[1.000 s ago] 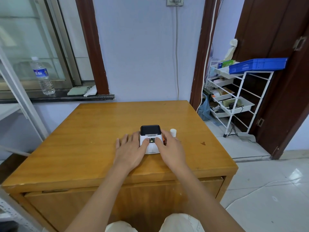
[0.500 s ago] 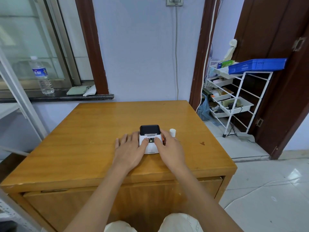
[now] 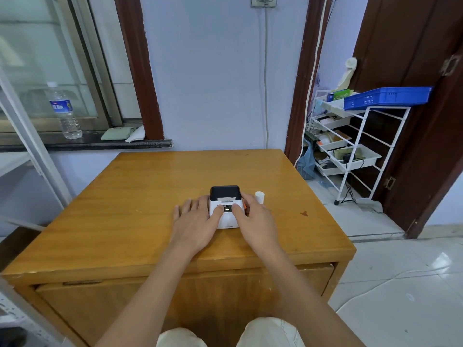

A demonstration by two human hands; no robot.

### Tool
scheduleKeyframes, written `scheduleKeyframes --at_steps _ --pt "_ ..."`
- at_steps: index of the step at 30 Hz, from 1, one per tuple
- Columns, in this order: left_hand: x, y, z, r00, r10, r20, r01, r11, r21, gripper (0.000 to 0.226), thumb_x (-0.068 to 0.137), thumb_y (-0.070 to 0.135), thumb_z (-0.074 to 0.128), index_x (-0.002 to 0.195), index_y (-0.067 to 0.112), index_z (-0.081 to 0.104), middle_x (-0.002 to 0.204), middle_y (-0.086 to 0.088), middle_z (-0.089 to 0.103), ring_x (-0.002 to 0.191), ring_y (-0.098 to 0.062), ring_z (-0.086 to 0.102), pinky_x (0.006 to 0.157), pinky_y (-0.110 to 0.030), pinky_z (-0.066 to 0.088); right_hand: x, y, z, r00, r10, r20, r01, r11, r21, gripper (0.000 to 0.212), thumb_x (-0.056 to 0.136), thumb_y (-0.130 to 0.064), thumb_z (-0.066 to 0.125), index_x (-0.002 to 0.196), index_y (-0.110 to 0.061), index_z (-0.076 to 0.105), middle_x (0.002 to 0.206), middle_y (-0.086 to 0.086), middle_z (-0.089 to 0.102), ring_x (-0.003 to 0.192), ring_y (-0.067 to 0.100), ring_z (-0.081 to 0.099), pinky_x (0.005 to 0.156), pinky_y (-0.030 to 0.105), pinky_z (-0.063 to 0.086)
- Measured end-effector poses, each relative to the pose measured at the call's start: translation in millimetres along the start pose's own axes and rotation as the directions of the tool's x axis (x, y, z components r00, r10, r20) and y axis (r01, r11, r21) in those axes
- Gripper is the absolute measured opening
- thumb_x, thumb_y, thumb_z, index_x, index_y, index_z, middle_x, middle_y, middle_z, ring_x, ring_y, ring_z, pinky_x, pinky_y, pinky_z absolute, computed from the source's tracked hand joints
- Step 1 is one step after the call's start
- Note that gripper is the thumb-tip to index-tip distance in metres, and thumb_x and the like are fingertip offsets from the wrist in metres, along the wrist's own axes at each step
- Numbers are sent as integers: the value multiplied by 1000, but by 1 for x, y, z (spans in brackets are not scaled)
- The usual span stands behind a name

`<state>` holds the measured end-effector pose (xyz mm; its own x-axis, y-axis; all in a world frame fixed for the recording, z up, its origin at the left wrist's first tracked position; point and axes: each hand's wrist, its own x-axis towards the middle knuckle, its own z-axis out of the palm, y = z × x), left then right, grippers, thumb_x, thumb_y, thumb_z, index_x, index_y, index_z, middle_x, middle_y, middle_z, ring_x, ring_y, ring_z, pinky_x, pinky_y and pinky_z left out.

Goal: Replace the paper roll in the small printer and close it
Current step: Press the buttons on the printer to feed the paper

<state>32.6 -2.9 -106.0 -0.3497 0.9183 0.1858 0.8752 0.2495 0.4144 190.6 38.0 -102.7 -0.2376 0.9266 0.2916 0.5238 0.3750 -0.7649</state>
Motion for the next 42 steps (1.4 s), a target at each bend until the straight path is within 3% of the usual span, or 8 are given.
scheduleKeyframes --at_steps 15,22,29,37,42 --pt "0 0 0 1000 9 -2 -9 1000 -5 82 90 71 8 151 28 40 155 3 52 153 -23 27 124 -54 14 0 -1 -1 999 32 10 -32 999 -5 55 96 -53 41 147 -38 54 118 -15 71 109 15 63 87 42 59" --pt "0 -2 0 999 22 -23 -22 1000 -2 77 90 70 11 146 28 45 149 4 58 147 -21 34 122 -54 19 0 0 -1 1000 22 6 -22 1000 15 52 94 -54 42 141 -37 59 98 -12 69 95 17 64 69 33 50" --pt "0 -2 -1 999 24 -26 -24 1000 -8 80 89 71 11 148 28 44 151 5 56 148 -21 34 122 -54 18 -1 -3 -4 999 51 16 -51 998 41 47 99 -47 50 144 -37 57 110 -14 71 104 15 65 86 43 60" --pt "0 -1 -2 999 26 -33 -27 1000 -6 79 90 70 12 148 27 45 150 4 56 147 -20 35 123 -52 17 0 -3 -5 998 57 17 -58 996 73 45 99 -42 53 143 -34 58 114 -14 72 103 13 66 85 38 59" --pt "-1 0 -3 1000 21 -18 -21 1000 -2 81 89 70 11 149 26 44 151 2 56 147 -21 35 124 -53 16 4 -5 -7 995 95 42 -100 986 134 33 97 -35 59 129 -34 62 106 -14 73 98 13 68 87 45 60"
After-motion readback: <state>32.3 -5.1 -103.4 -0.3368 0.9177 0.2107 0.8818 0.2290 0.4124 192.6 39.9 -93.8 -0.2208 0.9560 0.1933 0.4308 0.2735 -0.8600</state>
